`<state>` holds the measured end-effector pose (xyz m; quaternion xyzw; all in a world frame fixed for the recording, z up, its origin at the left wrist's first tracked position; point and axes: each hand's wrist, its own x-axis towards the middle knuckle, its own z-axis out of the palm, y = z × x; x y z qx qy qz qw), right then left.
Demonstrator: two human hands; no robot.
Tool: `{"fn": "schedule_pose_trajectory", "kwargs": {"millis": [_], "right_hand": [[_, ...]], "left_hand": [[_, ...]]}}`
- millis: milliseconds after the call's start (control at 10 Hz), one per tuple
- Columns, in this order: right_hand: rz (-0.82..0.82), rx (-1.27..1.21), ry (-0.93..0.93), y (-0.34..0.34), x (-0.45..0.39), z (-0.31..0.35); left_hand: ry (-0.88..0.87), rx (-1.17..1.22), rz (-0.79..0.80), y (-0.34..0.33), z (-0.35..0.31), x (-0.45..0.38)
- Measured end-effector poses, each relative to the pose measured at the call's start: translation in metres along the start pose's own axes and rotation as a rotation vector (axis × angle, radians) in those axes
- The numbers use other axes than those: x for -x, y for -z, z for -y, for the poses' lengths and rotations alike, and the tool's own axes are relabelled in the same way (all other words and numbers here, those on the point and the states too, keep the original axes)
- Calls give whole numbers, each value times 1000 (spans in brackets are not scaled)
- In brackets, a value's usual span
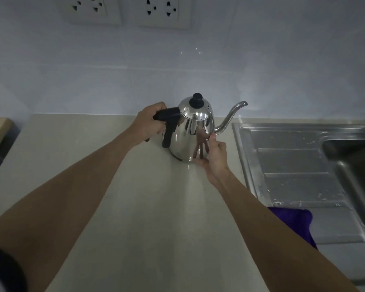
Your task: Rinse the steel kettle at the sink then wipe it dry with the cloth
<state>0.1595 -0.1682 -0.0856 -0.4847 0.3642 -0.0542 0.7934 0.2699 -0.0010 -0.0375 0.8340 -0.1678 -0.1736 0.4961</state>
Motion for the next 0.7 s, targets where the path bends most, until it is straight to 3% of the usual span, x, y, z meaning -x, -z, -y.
{"fn": "schedule_pose_trajectory", "kwargs": {"millis": [300,400,500,700], "right_hand": [[-33,79,53,-2,-9,-13],[-95,236,45,1,-8,-10],[-101,559,138,8,5,-1],[25,1082,316,24,37,35]], "left_hand": [[-76,-129,-36,-2,2,-12],[-97,-223,-125,-8,11,-11],[-28,-344,-197,-15,18,-2],[167,-493,-194,-27,0,39]]}}
